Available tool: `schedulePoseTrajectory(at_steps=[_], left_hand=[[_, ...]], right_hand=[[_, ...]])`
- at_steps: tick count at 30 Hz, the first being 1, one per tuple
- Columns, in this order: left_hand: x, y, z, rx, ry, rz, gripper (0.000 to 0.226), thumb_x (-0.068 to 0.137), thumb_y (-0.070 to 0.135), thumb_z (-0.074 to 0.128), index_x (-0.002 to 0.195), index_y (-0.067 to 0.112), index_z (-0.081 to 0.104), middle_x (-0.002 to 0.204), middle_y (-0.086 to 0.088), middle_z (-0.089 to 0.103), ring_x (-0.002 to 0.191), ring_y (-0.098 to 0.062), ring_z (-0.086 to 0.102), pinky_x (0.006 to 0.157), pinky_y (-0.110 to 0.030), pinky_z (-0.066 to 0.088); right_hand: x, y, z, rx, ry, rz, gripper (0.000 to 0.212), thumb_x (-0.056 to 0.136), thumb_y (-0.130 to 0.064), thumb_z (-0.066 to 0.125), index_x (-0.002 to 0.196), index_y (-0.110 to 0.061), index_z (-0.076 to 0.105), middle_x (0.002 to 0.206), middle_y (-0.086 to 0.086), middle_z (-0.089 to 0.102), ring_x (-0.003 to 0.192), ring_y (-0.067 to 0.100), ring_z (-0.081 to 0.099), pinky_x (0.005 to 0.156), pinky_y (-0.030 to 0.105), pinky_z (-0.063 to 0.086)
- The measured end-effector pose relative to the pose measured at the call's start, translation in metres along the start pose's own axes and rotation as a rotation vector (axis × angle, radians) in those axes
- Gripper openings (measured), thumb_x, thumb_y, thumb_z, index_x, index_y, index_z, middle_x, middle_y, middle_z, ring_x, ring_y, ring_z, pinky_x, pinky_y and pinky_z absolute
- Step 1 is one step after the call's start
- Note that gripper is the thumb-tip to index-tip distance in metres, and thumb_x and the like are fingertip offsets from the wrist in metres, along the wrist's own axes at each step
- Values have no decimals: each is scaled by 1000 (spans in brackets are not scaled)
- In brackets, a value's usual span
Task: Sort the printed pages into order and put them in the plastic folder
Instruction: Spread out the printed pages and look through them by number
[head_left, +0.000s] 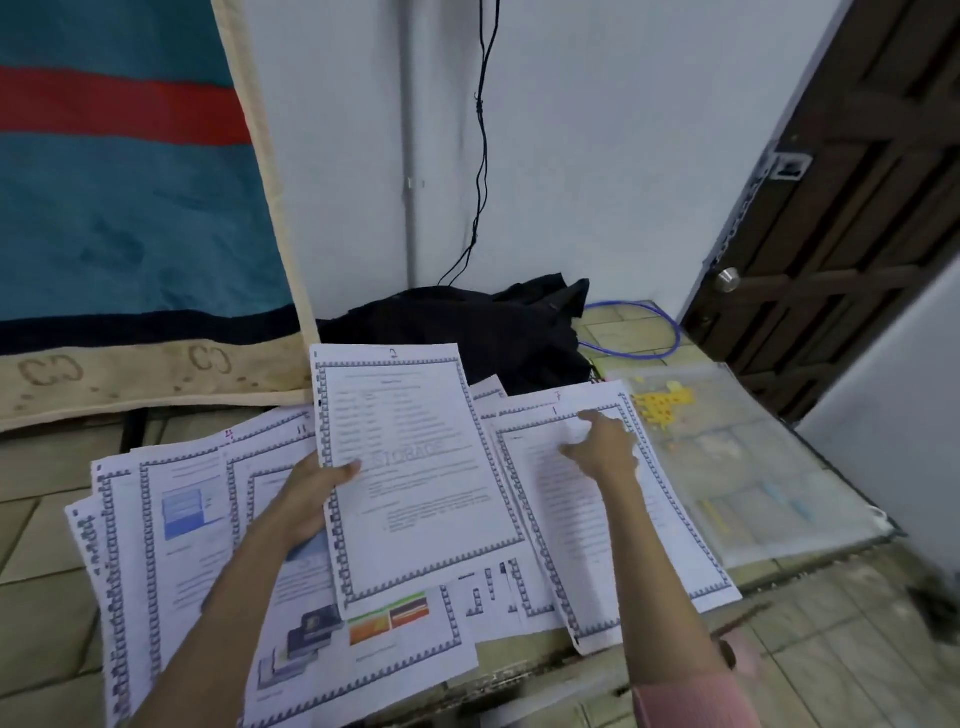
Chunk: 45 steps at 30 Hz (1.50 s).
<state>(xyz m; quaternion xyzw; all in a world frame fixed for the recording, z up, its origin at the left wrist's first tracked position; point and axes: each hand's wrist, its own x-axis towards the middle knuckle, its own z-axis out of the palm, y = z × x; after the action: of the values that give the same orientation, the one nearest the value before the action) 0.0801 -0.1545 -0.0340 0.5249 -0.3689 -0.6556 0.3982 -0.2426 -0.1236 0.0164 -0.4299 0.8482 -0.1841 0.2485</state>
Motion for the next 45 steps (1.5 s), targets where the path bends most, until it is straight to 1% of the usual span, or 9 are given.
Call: schedulePoseTrajectory(at_steps=[3, 15, 18, 22, 25, 27, 35, 40, 45], left_hand=[[2, -1, 2, 30, 3, -3, 45, 91, 1, 54, 135, 6, 48, 134, -12, 54, 119, -33, 53, 105, -50, 39], [0, -5, 4, 69, -26, -15, 44, 92, 3, 53, 136, 9, 46, 135, -11, 53, 121, -32, 52, 106, -50, 38], [-1, -6, 5, 65, -32, -25, 44, 93, 2, 52, 136, 7, 46, 134, -12, 54, 120, -32, 52, 105, -49, 39], [-3, -7, 4, 60, -28, -43, 42, 93, 1, 51, 134, 6, 47, 131, -13, 56, 115, -32, 55, 102, -47, 42], [-4, -7, 3, 43, -26, -57, 40, 93, 1, 51, 132, 6, 49, 130, -14, 56, 113, -33, 56, 100, -46, 43], [-4, -8, 2, 33, -34, -59, 40, 93, 1, 51, 133, 6, 49, 129, -14, 57, 113, -33, 56, 100, -47, 43], [-9, 0, -3, 47, 1, -50, 39, 93, 4, 52, 132, 3, 49, 128, -15, 57, 111, -32, 57, 98, -44, 45], [-11, 4, -12, 8, 42, -96, 35, 96, 13, 50, 129, 1, 52, 125, -19, 59, 112, -35, 58, 96, -48, 45], [-20, 8, -20, 67, 48, -139, 35, 98, 16, 47, 129, 2, 52, 125, -19, 59, 112, -37, 57, 98, -53, 44]], right_hand=[[-2, 32, -13, -207, -84, 258, 102, 67, -40, 82, 146, -17, 21, 148, 18, 26, 137, 39, 24, 106, 55, 33], [2, 48, -1, -265, 32, 201, 127, 54, -61, 80, 149, -20, 6, 147, 18, 28, 137, 37, 26, 106, 53, 27], [0, 48, -3, -267, 75, 214, 117, 58, -61, 79, 146, -17, 16, 144, 18, 33, 135, 34, 28, 103, 50, 29], [11, 52, -2, -92, 244, 180, 73, 73, -32, 79, 133, -11, 44, 134, 16, 48, 126, 33, 41, 99, 47, 35], [13, 55, -6, 48, 355, 114, 26, 79, -10, 70, 105, -11, 68, 97, 13, 69, 100, 33, 62, 84, 36, 44], [13, 55, -10, 47, 402, 94, 6, 80, -10, 68, 84, -13, 69, 74, 11, 64, 89, 34, 64, 83, 37, 47], [14, 54, -18, 150, 602, -272, 26, 96, -20, 52, 112, -7, 68, 100, 22, 70, 90, 39, 63, 71, 32, 41], [18, 26, -33, 540, 349, -467, 22, 92, -16, 57, 80, 1, 62, 70, 18, 59, 65, 17, 48, 61, 28, 36], [18, -8, -7, 471, 201, -366, 24, 92, -19, 57, 74, -2, 61, 72, 23, 61, 70, 19, 51, 58, 31, 35]])
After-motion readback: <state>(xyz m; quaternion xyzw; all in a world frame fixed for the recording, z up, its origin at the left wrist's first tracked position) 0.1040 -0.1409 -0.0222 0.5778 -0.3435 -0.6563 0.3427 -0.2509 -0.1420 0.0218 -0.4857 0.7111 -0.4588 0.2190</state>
